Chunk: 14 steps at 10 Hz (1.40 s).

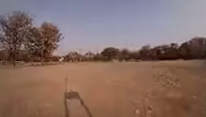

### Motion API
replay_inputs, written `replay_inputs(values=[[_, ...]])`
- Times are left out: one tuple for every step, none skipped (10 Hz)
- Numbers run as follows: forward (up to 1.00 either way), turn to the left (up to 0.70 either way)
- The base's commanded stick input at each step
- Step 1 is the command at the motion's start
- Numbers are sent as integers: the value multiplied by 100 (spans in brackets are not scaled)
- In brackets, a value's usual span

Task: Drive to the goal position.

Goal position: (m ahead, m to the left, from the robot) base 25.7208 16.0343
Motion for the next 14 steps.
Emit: replay_inputs(values=[[70,0],[70,0],[70,0],[70,0],[70,0],[70,0],[70,0],[70,0],[70,0],[70,0],[70,0],[70,0],[70,0],[70,0]])
